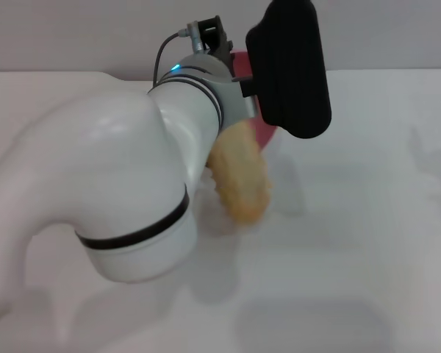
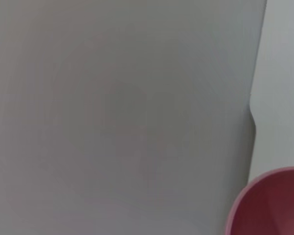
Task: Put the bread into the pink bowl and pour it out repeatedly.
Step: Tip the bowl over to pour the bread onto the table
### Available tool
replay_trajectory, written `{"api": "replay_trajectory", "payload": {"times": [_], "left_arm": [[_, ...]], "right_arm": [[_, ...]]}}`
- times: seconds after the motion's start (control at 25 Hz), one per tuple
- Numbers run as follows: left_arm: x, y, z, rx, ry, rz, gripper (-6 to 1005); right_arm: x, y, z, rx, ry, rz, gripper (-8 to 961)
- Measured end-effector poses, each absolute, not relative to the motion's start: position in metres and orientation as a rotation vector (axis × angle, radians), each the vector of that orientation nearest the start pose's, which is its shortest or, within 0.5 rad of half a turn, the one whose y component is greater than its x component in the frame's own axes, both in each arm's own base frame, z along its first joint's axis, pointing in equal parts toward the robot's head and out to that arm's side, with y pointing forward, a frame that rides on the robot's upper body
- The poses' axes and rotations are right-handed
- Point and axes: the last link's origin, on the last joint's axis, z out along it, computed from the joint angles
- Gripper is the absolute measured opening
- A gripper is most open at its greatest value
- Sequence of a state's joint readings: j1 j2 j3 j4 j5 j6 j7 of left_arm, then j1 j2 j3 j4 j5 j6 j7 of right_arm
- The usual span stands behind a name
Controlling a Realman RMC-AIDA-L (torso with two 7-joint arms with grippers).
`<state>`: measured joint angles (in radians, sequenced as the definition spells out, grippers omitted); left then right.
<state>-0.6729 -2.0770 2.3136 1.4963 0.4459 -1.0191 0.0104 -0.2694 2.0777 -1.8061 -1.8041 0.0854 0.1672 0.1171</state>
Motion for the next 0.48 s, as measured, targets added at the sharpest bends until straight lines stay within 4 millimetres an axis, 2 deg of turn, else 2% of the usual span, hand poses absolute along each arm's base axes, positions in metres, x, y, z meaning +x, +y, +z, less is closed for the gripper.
{"api": "replay_trajectory", "payload": {"times": [0.4, 0.48], "left_arm": [[-0.0548, 0.3515, -0.0785, -1.980, 0.432, 0.451, 46], [-0.0542, 0.3525, -0.0756, -1.977, 0.384, 0.433, 46]], "right_arm": [[0.2207, 0.2907, 0.0698, -1.636, 0.722, 0.452, 629], [0.2208, 0.2908, 0.0672, -1.649, 0.769, 0.436, 629]]}}
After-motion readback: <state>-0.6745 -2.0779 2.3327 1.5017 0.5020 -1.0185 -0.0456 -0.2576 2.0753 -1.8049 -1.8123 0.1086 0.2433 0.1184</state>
